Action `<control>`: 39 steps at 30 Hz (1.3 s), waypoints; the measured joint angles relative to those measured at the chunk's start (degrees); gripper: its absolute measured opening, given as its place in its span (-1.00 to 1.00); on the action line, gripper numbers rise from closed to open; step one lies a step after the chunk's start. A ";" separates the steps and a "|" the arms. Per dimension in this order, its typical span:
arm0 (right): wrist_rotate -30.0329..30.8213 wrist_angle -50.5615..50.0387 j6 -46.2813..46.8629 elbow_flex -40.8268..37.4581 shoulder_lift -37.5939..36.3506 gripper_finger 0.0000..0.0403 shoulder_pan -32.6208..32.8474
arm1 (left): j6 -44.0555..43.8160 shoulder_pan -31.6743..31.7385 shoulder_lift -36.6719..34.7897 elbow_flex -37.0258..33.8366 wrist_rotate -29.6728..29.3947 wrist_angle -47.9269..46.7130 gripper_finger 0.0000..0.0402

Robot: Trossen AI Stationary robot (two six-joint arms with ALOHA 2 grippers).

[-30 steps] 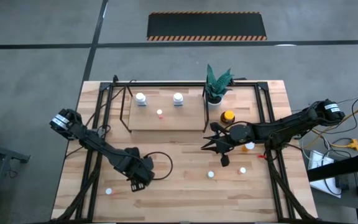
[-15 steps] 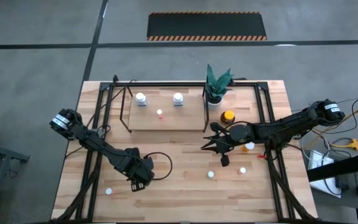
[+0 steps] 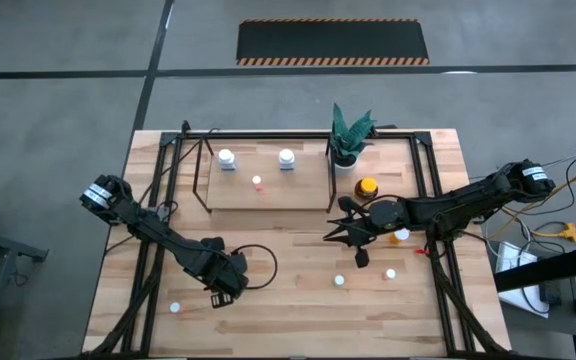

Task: Pick and place medicine bottles onto shelf by color
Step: Put the left blue medicine bottle on the shelf

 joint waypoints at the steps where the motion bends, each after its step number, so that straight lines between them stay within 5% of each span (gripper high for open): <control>1: 0.00 0.00 0.00 0.00 0.00 -0.96 0.00 | 0.00 0.00 0.00 0.00 0.00 0.00 -0.50; 9: 0.00 -0.17 0.00 -0.09 0.00 -0.96 0.00 | 0.01 0.14 0.00 2.02 0.00 -0.16 -0.52; 18: 0.00 -1.16 0.00 -0.10 0.00 -0.96 0.00 | 7.44 6.14 -0.02 13.83 0.42 -4.96 -0.53; 28: 0.02 -1.18 -0.02 -0.11 0.00 -0.96 0.00 | 24.57 22.03 -0.11 26.17 -4.32 -20.41 -0.49; 39: 0.02 -1.25 -0.02 -0.11 0.00 -0.96 0.00 | 30.14 41.45 -0.11 24.92 -9.27 -22.02 -0.48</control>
